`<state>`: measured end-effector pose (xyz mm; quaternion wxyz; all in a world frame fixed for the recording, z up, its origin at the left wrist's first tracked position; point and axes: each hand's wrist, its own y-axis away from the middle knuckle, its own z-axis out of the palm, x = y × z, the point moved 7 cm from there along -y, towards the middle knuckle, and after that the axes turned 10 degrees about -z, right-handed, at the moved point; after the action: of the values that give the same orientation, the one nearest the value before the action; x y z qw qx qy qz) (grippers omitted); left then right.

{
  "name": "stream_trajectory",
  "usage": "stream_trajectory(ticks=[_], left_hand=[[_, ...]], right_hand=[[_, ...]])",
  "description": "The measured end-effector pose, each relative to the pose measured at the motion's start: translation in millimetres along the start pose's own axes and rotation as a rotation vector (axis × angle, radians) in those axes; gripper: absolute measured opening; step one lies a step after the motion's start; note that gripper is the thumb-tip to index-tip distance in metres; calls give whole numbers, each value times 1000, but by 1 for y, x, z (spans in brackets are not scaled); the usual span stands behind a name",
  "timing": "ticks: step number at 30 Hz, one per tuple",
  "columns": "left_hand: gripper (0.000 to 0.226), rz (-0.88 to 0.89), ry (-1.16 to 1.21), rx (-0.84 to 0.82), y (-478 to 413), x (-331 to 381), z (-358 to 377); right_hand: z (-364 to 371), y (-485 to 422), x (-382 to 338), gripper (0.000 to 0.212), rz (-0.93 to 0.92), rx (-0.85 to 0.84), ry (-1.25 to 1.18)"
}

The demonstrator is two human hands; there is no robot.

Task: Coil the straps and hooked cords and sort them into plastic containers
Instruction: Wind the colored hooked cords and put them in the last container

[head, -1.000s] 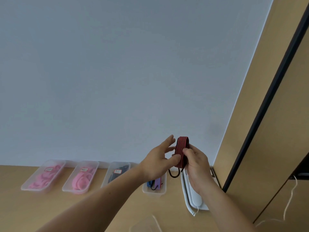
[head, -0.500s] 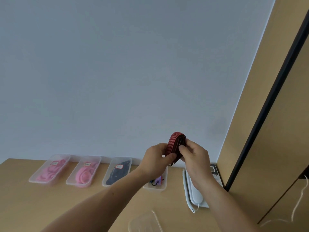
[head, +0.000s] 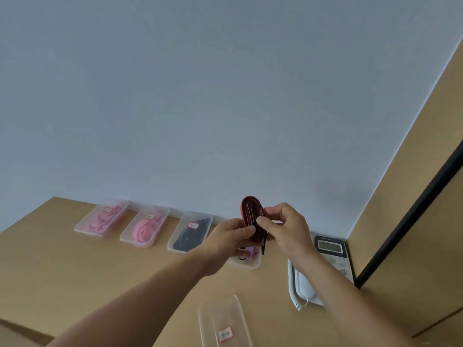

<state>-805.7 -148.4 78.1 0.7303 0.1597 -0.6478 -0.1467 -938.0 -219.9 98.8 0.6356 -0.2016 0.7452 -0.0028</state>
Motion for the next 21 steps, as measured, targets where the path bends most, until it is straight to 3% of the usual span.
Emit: stream_trajectory(ticks=[5, 9, 15, 18, 21], left_hand=[[27, -102, -105, -15, -29, -18, -33], [32, -101, -454, 15, -69, -35, -61], [94, 133, -1342, 15, -132, -78, -96], [113, 174, -1460, -54, -155, -100, -96], [121, 181, -1422, -49, -167, -106, -101]], right_hand=[[29, -18, 35, 18, 44, -27, 90], [47, -28, 73, 21, 106, -42, 135], [58, -42, 142, 29, 221, -72, 264], [68, -43, 166, 31, 250, -189, 386], [71, -43, 176, 33, 244, -329, 528]])
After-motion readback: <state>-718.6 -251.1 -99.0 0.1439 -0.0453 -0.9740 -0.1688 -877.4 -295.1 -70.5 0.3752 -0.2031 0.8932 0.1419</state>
